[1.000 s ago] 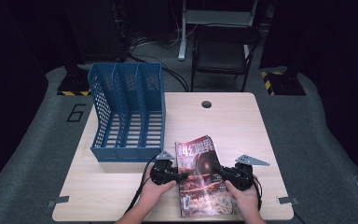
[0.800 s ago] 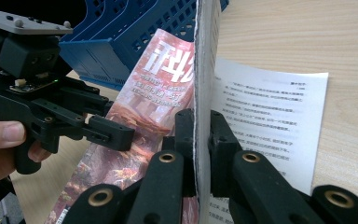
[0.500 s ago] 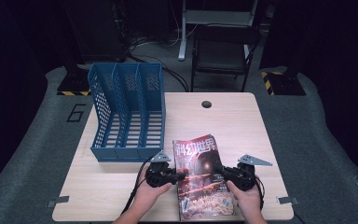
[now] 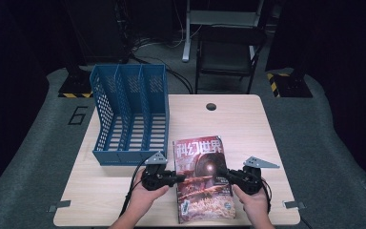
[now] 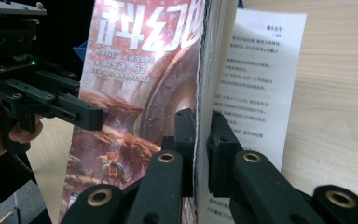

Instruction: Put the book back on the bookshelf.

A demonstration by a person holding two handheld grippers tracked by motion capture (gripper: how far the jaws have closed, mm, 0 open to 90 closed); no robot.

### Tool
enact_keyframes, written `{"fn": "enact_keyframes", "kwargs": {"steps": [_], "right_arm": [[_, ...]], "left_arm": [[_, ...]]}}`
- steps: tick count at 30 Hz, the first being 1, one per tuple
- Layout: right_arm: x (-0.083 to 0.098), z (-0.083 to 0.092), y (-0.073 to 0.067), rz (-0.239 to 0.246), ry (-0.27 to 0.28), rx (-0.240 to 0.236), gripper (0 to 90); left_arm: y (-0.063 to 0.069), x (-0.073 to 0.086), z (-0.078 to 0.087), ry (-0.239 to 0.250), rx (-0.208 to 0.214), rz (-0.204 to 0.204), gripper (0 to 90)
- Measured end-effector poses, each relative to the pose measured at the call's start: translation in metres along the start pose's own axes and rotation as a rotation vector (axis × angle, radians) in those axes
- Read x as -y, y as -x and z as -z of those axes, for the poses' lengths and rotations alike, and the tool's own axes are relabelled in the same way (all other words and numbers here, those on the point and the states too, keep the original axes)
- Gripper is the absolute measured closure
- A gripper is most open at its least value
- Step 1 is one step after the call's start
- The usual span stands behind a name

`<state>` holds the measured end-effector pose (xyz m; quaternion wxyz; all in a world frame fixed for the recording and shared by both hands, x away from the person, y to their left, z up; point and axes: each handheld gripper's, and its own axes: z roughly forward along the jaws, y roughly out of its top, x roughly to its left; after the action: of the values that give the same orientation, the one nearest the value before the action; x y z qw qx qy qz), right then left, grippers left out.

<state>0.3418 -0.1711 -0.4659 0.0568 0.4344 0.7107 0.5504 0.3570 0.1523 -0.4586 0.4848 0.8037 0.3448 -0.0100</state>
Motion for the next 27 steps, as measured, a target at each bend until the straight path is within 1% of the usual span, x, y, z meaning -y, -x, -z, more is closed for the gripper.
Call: {"fn": "enact_keyframes", "kwargs": {"steps": [2, 5, 6, 7, 8, 9, 10, 11, 12, 14, 15, 16, 19, 20, 21, 22, 23, 24, 27], "right_arm": [[-0.002, 0.001, -0.001, 0.006, 0.004, -0.004, 84.7], [-0.004, 0.003, -0.003, 0.008, 0.010, -0.015, 84.9], [-0.005, 0.003, -0.004, 0.013, 0.011, -0.018, 85.0], [-0.007, 0.004, -0.005, 0.024, 0.015, -0.022, 85.2], [-0.007, 0.005, -0.006, 0.035, 0.025, -0.027, 85.3], [-0.008, 0.005, -0.007, 0.048, 0.029, -0.026, 85.4], [-0.009, 0.005, -0.008, 0.050, 0.031, -0.025, 85.4], [-0.010, 0.005, -0.009, 0.062, 0.031, -0.022, 85.4], [-0.011, 0.006, -0.011, 0.069, 0.021, -0.011, 85.4], [-0.013, 0.007, -0.013, 0.083, 0.023, -0.001, 85.4], [-0.014, 0.007, -0.015, 0.092, 0.025, 0.008, 85.4], [-0.014, 0.008, -0.015, 0.100, 0.029, 0.013, 85.5], [-0.016, 0.010, -0.016, 0.102, 0.041, 0.015, 85.5], [-0.017, 0.010, -0.015, 0.116, 0.049, 0.017, 85.5], [-0.018, 0.011, -0.016, 0.121, 0.055, 0.020, 85.5], [-0.018, 0.012, -0.017, 0.124, 0.057, 0.023, 85.5], [-0.019, 0.013, -0.018, 0.127, 0.062, 0.030, 85.5], [-0.020, 0.014, -0.019, 0.134, 0.070, 0.032, 85.6], [-0.023, 0.017, -0.023, 0.158, 0.094, 0.049, 85.5]], "left_arm": [[0.001, -0.003, 0.005, 0.004, -0.006, -0.014, 75.9], [0.003, -0.007, 0.010, 0.032, -0.020, -0.030, 78.0], [0.002, -0.008, 0.013, 0.036, -0.023, -0.031, 78.6], [0.002, -0.009, 0.014, 0.045, -0.023, -0.012, 79.2], [0.001, -0.010, 0.015, 0.051, -0.020, -0.020, 79.8], [0.002, -0.010, 0.017, 0.050, -0.024, -0.026, 80.1], [0.003, -0.011, 0.018, 0.054, -0.034, -0.037, 80.2], [0.005, -0.012, 0.019, 0.054, -0.041, -0.053, 80.2], [0.006, -0.013, 0.020, 0.052, -0.042, -0.055, 80.2], [0.008, -0.014, 0.022, 0.057, -0.048, -0.063, 80.4], [0.009, -0.015, 0.023, 0.057, -0.050, -0.075, 80.6], [0.010, -0.016, 0.024, 0.058, -0.046, -0.081, 80.8], [0.011, -0.019, 0.028, 0.066, -0.043, -0.109, 81.7], [0.013, -0.019, 0.028, 0.066, -0.040, -0.103, 82.0], [0.013, -0.020, 0.029, 0.068, -0.043, -0.120, 82.3], [0.014, -0.021, 0.030, 0.071, -0.047, -0.126, 82.4], [0.016, -0.021, 0.030, 0.081, -0.047, -0.117, 82.5], [0.016, -0.022, 0.031, 0.081, -0.051, -0.143, 82.7], [0.023, -0.024, 0.034, 0.093, -0.075, -0.173, 82.9]]}}
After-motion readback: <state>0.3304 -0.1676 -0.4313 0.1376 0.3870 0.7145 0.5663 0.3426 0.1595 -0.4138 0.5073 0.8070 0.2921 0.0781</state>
